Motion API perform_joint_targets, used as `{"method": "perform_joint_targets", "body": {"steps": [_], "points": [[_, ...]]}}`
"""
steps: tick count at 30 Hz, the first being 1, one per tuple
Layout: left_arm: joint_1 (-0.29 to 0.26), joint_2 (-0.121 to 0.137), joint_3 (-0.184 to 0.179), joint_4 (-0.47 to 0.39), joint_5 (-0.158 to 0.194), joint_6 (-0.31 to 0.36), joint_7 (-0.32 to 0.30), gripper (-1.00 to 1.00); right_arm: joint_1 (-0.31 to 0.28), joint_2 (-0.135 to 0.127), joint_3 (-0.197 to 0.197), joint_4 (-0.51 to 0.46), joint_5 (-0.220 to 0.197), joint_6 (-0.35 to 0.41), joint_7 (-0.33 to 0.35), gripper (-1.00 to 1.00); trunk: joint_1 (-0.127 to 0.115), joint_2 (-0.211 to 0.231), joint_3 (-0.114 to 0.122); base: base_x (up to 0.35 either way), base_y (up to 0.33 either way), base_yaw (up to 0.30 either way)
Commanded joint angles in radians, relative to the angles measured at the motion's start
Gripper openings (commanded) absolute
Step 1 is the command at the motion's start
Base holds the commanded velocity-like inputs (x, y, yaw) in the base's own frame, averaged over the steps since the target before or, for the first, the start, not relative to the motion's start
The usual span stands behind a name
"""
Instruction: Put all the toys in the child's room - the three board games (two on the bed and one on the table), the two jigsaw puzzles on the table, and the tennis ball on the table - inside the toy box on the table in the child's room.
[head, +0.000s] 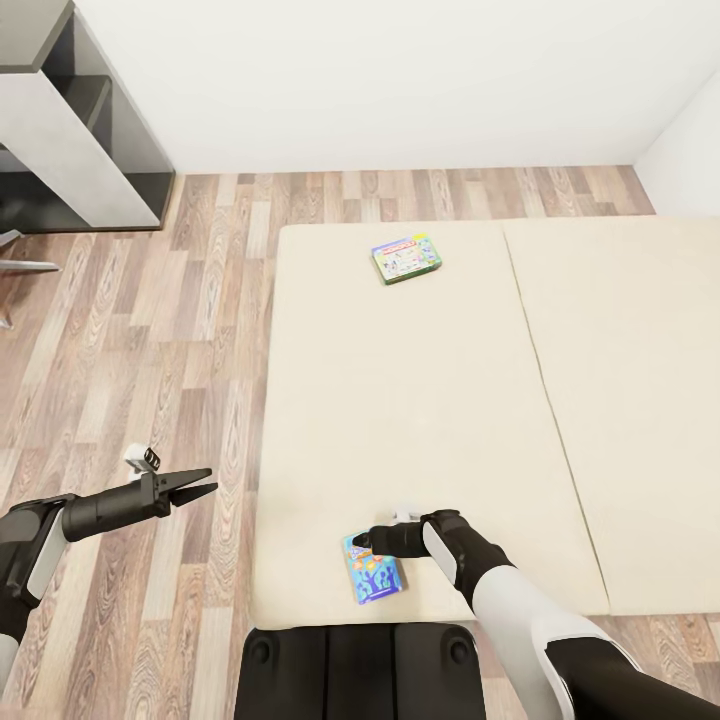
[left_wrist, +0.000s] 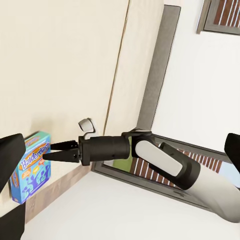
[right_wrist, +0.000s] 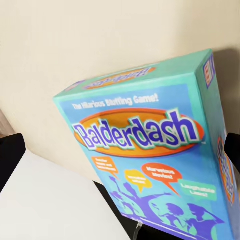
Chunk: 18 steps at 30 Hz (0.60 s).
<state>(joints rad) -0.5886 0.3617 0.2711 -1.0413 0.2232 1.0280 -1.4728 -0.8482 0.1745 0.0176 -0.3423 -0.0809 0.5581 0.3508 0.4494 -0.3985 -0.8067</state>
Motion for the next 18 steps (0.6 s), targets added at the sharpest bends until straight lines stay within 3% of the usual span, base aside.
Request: {"method": "perform_joint_targets", "body": {"steps": [1, 18], "points": [[0.0, 0.0, 0.0, 0.0, 0.001, 0.011, -0.003, 1.0, 0.0, 0.0, 0.002, -0.001, -0.009, 0.006, -0.003, 1.0, 0.001, -0.001, -0.001, 0.0, 0.006, 0.012], [0.0, 0.0, 0.0, 0.0, 0.001, 0.011, -0.003, 1.0, 0.0, 0.0, 0.001, -0.001, -0.008, 0.005, -0.003, 1.0, 0.001, -0.001, -0.001, 0.0, 0.011, 0.002]]}}
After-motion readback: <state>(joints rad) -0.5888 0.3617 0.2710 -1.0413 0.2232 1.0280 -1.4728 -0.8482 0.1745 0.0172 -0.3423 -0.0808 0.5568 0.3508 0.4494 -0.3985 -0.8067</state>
